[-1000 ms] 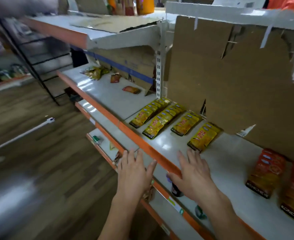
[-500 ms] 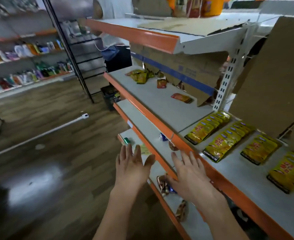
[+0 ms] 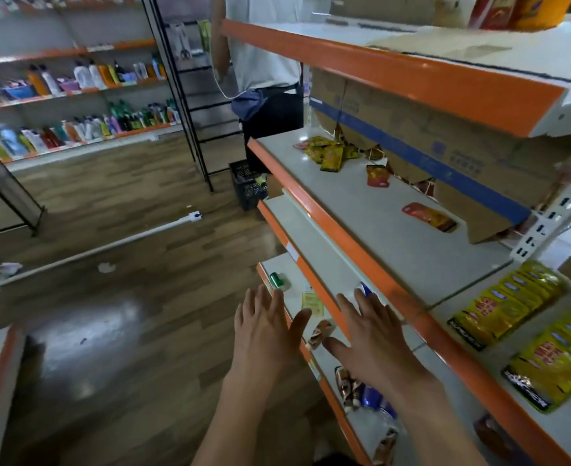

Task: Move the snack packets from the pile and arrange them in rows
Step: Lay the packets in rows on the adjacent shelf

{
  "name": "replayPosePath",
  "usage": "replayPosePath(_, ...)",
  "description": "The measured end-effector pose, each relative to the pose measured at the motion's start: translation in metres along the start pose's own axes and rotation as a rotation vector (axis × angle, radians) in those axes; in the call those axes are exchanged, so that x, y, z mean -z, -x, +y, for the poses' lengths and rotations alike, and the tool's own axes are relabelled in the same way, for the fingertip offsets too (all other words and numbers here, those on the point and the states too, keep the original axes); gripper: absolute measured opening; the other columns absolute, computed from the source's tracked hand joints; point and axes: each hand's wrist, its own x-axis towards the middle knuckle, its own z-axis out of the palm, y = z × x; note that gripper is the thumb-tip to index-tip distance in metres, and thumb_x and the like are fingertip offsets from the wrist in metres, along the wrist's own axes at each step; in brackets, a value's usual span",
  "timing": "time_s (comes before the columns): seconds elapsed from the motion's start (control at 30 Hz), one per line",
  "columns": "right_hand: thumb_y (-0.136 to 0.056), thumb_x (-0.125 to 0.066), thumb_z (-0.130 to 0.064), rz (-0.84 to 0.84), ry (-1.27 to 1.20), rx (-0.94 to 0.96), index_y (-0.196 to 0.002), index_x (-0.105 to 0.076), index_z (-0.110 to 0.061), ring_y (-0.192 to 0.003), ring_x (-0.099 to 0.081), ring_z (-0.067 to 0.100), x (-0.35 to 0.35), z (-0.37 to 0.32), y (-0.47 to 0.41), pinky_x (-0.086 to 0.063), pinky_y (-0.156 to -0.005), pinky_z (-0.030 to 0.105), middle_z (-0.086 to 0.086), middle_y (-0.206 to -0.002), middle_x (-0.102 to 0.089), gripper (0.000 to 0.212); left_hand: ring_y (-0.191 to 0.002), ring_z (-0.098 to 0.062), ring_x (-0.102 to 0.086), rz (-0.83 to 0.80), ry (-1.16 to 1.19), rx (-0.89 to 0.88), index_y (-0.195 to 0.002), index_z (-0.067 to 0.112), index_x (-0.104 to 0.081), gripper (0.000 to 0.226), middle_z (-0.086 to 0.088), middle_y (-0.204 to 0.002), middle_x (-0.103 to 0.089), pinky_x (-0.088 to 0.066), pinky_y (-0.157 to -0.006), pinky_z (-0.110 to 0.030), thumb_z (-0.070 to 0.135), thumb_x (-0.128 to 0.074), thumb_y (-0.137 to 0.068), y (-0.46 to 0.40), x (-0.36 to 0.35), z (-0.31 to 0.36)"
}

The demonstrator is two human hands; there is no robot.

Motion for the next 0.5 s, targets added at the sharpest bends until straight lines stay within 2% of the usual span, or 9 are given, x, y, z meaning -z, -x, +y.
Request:
replayPosePath(0.33,-0.095,-0.047,-0.058,-0.06,-0.026,-0.008,-0.158,-0.005,-0.027,-0.152,0.004,0.03,0.02,-0.027,-0.15,-0.005,-0.121,0.044,0.005,-0.166,0.001,0.081,-0.153,-0.028,-0.003,-0.045,-0.017,0.016,-0.157,0.021,-0.018,0.074,-0.009,-0.166,-0.011,-0.01,-0.124,-0.045,0.065,-0.027,-0.098,-0.138,0.021,-0.034)
replayPosePath(0.5,-0.093,-0.044,-0.063,-0.018,-0.016,-0.032,-0.157,-0.008,-0.027,-0.152,-0.004,0.029,0.037,-0.032,-0.229,-0.01,-0.122,0.045,0.003,-0.165,-0.003,0.082,-0.152,-0.029,-0.01,-0.034,-0.015,-0.025,-0.152,0.022,-0.027,0.069,-0.008,-0.163,-0.021,-0.017,-0.123,-0.048,0.065,-0.027,-0.097,-0.224,0.034,-0.04)
